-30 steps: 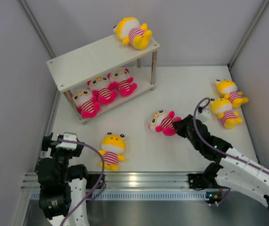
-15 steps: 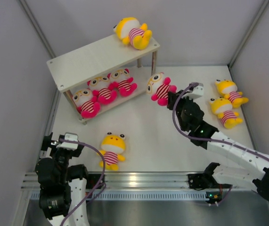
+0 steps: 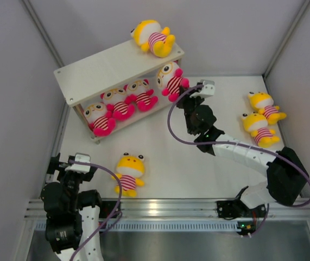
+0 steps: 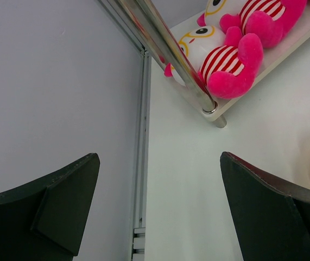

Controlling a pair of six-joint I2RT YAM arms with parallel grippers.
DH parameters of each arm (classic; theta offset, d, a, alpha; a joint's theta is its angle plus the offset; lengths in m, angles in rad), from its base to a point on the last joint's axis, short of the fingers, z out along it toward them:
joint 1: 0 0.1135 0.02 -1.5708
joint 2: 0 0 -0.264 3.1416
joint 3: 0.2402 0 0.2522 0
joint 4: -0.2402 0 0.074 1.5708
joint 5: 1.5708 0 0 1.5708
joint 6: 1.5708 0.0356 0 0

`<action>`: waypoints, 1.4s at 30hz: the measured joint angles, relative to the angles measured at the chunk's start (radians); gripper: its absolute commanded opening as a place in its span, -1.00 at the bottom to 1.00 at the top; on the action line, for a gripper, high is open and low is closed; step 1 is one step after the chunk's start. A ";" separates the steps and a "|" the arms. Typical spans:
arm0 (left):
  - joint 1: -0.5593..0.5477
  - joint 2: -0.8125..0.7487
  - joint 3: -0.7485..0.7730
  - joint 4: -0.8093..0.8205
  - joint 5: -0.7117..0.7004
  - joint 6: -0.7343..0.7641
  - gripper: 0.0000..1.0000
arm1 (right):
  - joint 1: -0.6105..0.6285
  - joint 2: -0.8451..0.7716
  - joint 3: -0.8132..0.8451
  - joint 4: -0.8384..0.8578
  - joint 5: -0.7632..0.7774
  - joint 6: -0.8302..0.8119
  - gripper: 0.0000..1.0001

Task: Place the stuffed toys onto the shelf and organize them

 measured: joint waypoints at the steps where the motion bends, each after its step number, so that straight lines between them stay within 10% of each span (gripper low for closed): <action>1: 0.002 0.000 0.000 0.000 0.000 0.000 0.98 | 0.000 0.023 0.016 0.014 0.000 -0.008 -1.00; 27: 0.015 0.014 -0.046 0.000 0.004 0.008 0.98 | -0.021 0.642 0.427 0.315 0.131 -0.228 -1.00; 42: 0.018 0.014 -0.053 0.000 0.005 0.019 0.98 | -0.111 0.674 0.447 -0.059 -0.002 0.130 -1.00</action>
